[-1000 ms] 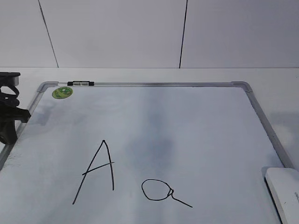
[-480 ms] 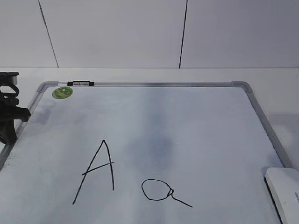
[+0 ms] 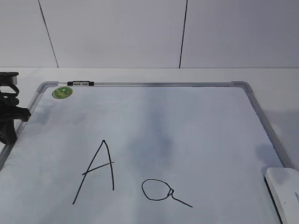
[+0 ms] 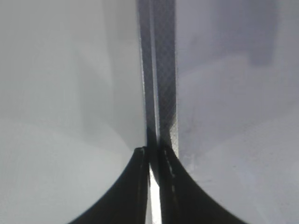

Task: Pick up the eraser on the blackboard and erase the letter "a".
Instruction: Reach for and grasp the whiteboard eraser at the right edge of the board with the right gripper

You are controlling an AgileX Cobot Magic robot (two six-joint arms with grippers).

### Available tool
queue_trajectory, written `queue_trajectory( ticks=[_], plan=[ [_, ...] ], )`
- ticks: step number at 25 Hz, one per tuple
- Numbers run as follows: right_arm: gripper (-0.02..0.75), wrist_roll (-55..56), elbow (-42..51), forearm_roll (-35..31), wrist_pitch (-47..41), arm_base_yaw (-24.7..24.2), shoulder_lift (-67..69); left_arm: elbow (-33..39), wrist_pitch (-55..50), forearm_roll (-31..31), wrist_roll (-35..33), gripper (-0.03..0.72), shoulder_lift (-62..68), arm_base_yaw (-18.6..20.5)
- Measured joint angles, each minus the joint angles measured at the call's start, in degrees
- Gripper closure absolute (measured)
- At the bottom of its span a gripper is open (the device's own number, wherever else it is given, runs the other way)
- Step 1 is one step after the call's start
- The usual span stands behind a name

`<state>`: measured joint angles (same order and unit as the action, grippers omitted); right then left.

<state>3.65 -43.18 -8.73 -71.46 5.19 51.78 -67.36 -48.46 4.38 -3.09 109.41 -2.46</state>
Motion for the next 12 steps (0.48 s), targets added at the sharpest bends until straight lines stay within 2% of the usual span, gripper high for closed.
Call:
queue_trajectory(
  ticks=[12],
  plan=[
    [0.071, 0.67, -0.10, 1.02, 1.67, 0.00, 14.79, 0.00, 0.00, 0.00, 0.00, 0.669, 0.00, 0.00]
  ],
)
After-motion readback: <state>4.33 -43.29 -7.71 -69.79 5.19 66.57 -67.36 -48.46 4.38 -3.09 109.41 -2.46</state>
